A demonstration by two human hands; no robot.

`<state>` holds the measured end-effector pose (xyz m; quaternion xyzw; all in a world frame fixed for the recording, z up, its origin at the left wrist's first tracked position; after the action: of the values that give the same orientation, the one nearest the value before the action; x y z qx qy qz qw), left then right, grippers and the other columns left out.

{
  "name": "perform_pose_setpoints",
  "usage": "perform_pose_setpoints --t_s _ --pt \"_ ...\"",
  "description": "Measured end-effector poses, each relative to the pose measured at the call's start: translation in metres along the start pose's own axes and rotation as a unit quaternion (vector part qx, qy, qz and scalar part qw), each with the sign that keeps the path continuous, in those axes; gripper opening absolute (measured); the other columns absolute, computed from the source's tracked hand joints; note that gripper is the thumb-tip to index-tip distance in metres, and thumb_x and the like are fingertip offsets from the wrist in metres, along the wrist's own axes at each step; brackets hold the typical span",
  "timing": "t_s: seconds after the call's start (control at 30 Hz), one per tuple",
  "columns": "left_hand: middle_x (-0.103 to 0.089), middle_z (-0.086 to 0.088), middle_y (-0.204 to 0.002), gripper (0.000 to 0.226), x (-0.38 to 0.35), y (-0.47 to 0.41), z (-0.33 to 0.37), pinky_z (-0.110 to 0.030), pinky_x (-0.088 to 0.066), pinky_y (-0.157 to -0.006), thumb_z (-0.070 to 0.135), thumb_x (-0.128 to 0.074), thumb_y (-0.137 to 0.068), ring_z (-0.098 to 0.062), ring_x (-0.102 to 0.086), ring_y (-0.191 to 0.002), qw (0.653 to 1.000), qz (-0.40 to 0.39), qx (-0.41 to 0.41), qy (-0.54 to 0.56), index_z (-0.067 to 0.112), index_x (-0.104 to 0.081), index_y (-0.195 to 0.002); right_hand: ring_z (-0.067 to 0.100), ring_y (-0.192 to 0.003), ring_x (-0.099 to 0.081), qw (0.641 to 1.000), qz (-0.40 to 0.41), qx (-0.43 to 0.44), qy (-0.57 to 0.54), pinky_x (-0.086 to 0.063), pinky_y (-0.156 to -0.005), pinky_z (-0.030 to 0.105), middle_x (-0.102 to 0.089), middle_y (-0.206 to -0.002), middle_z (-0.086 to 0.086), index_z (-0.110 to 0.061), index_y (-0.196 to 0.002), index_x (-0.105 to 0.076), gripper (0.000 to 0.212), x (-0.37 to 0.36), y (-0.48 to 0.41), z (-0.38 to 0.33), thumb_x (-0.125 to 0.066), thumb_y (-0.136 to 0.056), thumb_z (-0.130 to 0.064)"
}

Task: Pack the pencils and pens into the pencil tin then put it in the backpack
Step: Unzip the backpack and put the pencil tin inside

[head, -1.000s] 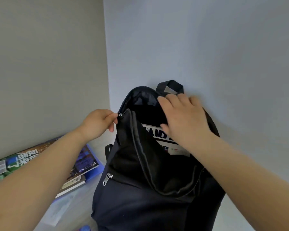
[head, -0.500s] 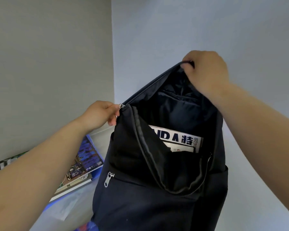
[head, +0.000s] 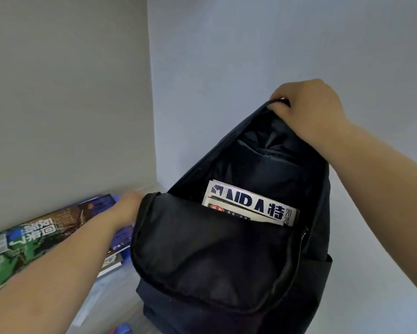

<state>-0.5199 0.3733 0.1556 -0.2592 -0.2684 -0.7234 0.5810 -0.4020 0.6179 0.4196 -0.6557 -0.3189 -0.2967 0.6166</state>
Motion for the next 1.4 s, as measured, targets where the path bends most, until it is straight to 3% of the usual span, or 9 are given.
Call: perform_pose_setpoints --t_s 0.13,0.3,0.47,0.57,0.67,0.83,1.07,1.23,1.4 --pt "-0.050 -0.008 -0.066 0.036 0.002 0.008 0.011 -0.026 -0.032 -0.058 0.016 -0.042 -0.093 -0.018 -0.041 -0.061 0.999 -0.021 -0.016 0.036 0.012 -0.050 -0.058 0.032 -0.104 -0.057 0.999 0.017 -0.036 -0.037 -0.045 -0.087 0.037 -0.066 -0.111 0.015 -0.010 -0.106 -0.064 0.025 0.003 0.002 0.019 -0.049 -0.089 -0.020" --pt "-0.054 0.001 -0.110 0.033 0.008 0.015 0.046 -0.031 -0.033 -0.084 0.047 -0.042 -0.088 -0.015 -0.054 -0.091 0.987 -0.065 -0.013 0.146 0.020 -0.052 -0.104 0.033 -0.106 -0.055 0.995 -0.039 -0.073 -0.050 -0.041 -0.084 0.032 -0.064 -0.113 0.016 -0.007 -0.107 -0.062 0.028 -0.015 0.012 0.036 -0.049 -0.089 -0.025" --pt "-0.050 -0.008 -0.127 0.070 -0.026 0.002 0.080 -0.028 -0.036 -0.093 0.030 -0.063 -0.081 -0.025 -0.049 -0.117 0.994 -0.075 -0.020 0.075 0.009 -0.028 -0.138 0.025 -0.094 -0.056 0.972 -0.204 -0.099 -0.064 -0.043 -0.079 0.031 -0.059 -0.096 0.004 -0.015 -0.105 -0.057 0.045 -0.062 0.046 0.034 -0.062 -0.074 -0.047" --pt "-0.048 -0.019 -0.135 0.065 -0.028 -0.013 0.070 -0.034 -0.038 -0.098 0.030 -0.063 -0.081 -0.033 -0.047 -0.122 0.999 -0.014 0.024 0.020 -0.001 -0.036 -0.131 0.031 -0.102 -0.058 0.962 -0.251 -0.109 0.012 -0.045 -0.082 0.033 -0.064 -0.109 0.011 -0.012 -0.108 -0.058 0.039 -0.084 0.064 0.048 -0.060 -0.080 -0.038" --pt "-0.057 -0.025 -0.122 0.042 -0.039 -0.018 0.066 -0.030 -0.039 -0.084 0.026 -0.054 -0.087 -0.036 -0.053 -0.113 0.999 -0.025 0.024 -0.042 -0.008 -0.055 -0.113 0.035 -0.099 -0.059 0.977 -0.173 -0.123 0.025 -0.037 -0.071 0.029 -0.065 -0.105 0.017 -0.007 -0.099 -0.061 0.025 -0.077 0.058 0.058 -0.052 -0.087 -0.027" --pt "-0.061 -0.017 -0.093 0.017 -0.019 -0.025 0.073 -0.030 -0.041 -0.082 0.007 -0.054 -0.086 -0.028 -0.057 -0.091 0.992 0.048 -0.004 0.116 -0.003 -0.067 -0.082 0.041 -0.098 -0.059 0.981 -0.075 -0.168 -0.055 -0.045 -0.077 0.035 -0.066 -0.101 0.027 -0.001 -0.094 -0.065 0.023 -0.056 0.038 0.074 -0.053 -0.086 -0.018" --pt "-0.059 -0.007 -0.093 0.022 0.050 -0.008 0.087 -0.025 -0.038 -0.080 0.007 -0.053 -0.086 -0.017 -0.051 -0.088 0.942 0.201 -0.065 0.261 -0.005 -0.066 -0.099 0.039 -0.095 -0.061 0.981 0.102 -0.144 -0.086 -0.042 -0.072 0.037 -0.064 -0.094 0.032 -0.001 -0.085 -0.065 0.017 0.030 0.003 0.055 -0.051 -0.082 -0.010" --pt "-0.067 -0.018 -0.102 0.020 0.048 0.017 0.077 -0.026 -0.037 -0.081 0.007 -0.054 -0.085 -0.030 -0.059 -0.099 0.971 0.172 -0.079 0.144 -0.004 -0.067 -0.096 0.022 -0.067 -0.041 0.974 0.062 -0.153 -0.153 -0.029 -0.052 0.028 -0.041 -0.058 0.012 -0.010 -0.055 -0.044 0.026 0.035 0.021 0.049 -0.054 -0.079 -0.008" --pt "-0.066 -0.015 -0.096 0.019 0.051 0.046 0.061 -0.026 -0.036 -0.077 0.008 -0.055 -0.085 -0.023 -0.057 -0.089 0.981 0.156 -0.080 0.088 -0.001 -0.068 -0.095 0.017 -0.056 -0.025 0.951 0.005 -0.174 -0.254 -0.022 -0.048 0.027 -0.028 -0.055 0.010 -0.016 -0.050 -0.036 0.038 0.026 0.053 0.043 -0.058 -0.080 -0.012"
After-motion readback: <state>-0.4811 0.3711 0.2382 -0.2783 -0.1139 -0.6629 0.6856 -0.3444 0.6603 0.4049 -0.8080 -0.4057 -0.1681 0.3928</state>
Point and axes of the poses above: each hand's wrist, its own y-axis away from the middle knuckle, its own x-axis out of the back of the hand, z = x × y, the point moved 10 cm from there along -y, towards the middle knuckle
